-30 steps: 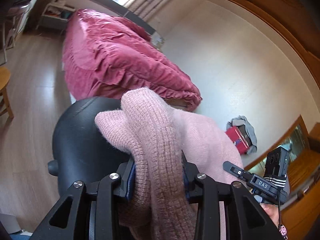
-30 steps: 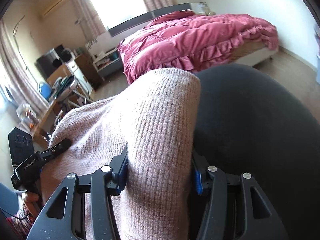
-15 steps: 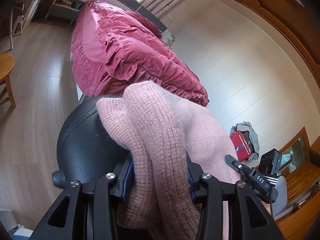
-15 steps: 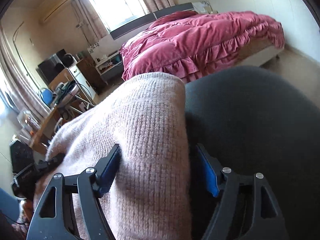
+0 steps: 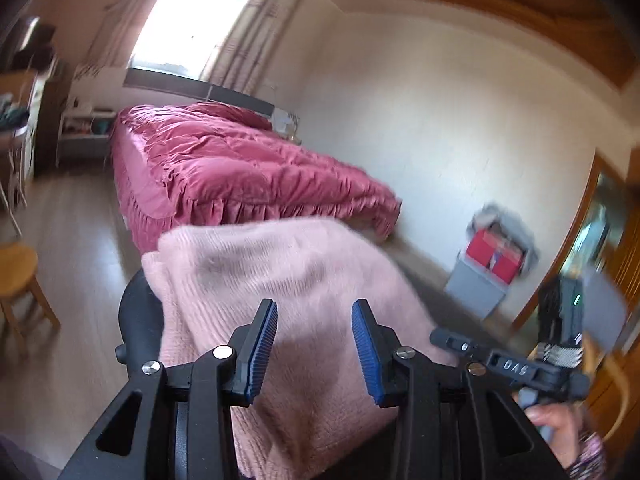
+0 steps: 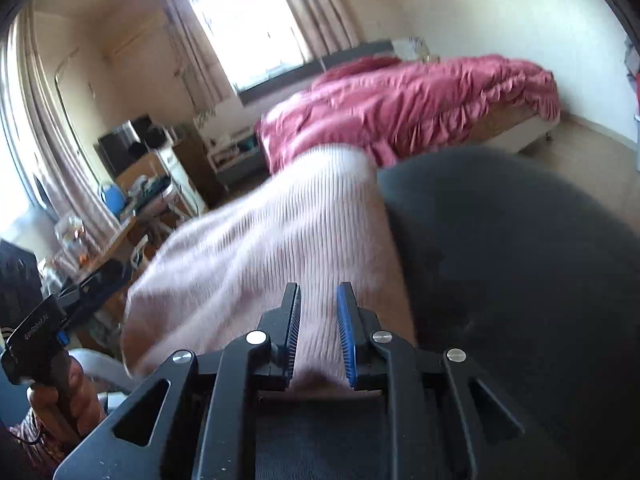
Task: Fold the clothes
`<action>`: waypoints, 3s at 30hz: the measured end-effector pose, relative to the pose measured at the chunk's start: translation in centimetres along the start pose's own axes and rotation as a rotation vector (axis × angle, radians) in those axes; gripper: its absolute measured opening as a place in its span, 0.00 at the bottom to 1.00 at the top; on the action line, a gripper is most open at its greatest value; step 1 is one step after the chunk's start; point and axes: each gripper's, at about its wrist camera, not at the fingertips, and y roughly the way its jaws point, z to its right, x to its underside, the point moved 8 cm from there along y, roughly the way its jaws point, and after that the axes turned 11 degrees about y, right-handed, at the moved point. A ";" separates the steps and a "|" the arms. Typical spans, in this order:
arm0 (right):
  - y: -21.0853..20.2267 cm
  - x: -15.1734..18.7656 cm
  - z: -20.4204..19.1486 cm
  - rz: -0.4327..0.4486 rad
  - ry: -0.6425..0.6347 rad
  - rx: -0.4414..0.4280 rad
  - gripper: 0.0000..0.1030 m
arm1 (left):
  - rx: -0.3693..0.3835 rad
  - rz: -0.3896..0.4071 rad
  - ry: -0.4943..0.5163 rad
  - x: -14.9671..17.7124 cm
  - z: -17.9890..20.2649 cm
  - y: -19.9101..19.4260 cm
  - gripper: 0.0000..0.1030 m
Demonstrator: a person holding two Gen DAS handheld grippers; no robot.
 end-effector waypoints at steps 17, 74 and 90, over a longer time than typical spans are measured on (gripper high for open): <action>-0.9 -0.6 1.4 -0.006 0.010 0.023 0.01 | -0.096 0.071 -0.021 3.4 -1.3 -2.6 0.27; -5.4 9.0 -3.8 0.018 -0.186 0.182 0.56 | -0.484 -0.103 0.034 4.9 6.0 -6.6 0.38; -5.2 9.1 -3.7 0.009 -0.186 0.182 0.56 | -0.492 -0.104 0.020 5.1 5.7 -6.8 0.38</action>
